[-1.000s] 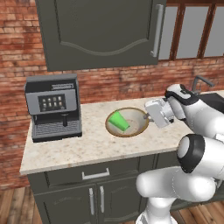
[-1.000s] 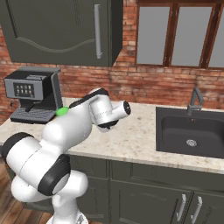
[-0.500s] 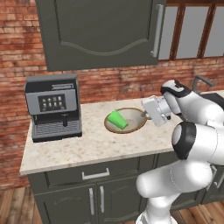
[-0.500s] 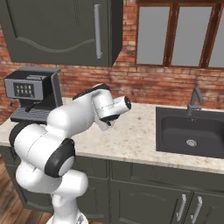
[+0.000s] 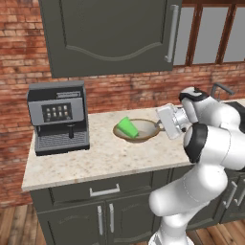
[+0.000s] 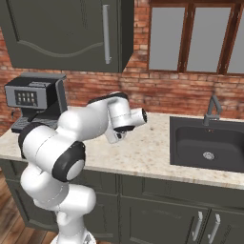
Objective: Place the cup inside the bowl on the dining table and move the bowl to any counter.
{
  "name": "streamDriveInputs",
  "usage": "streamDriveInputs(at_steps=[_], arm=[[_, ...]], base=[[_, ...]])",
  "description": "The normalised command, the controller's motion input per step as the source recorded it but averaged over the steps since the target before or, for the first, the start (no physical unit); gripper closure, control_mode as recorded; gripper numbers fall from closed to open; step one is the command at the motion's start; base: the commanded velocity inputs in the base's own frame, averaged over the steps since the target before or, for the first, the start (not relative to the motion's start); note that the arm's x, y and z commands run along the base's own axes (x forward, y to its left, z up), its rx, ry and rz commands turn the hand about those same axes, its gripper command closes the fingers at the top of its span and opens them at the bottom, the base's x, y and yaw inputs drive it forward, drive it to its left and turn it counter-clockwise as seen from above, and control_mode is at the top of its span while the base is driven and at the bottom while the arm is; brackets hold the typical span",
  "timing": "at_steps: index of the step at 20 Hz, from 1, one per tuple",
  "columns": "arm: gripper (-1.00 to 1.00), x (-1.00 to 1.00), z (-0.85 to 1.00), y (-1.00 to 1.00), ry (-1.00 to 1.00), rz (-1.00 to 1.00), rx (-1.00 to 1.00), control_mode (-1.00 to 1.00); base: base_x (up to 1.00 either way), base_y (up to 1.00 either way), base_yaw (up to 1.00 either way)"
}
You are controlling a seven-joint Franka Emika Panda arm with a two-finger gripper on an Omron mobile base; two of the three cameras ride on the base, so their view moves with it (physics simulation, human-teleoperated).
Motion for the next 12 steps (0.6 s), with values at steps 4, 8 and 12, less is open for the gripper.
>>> streamDriveInputs(at_steps=[4,8,12], arm=[[1.0,0.03,-0.02,0.0,0.0,0.0,0.01,-1.0],[1.0,0.19,-0.12,0.0,0.0,0.0,-0.02,-1.0],[1.0,0.18,-0.08,0.02,0.0,0.0,-0.05,-1.0]], base=[[0.0,0.0,0.0],[0.0,0.0,0.0],[0.0,0.0,0.0]])
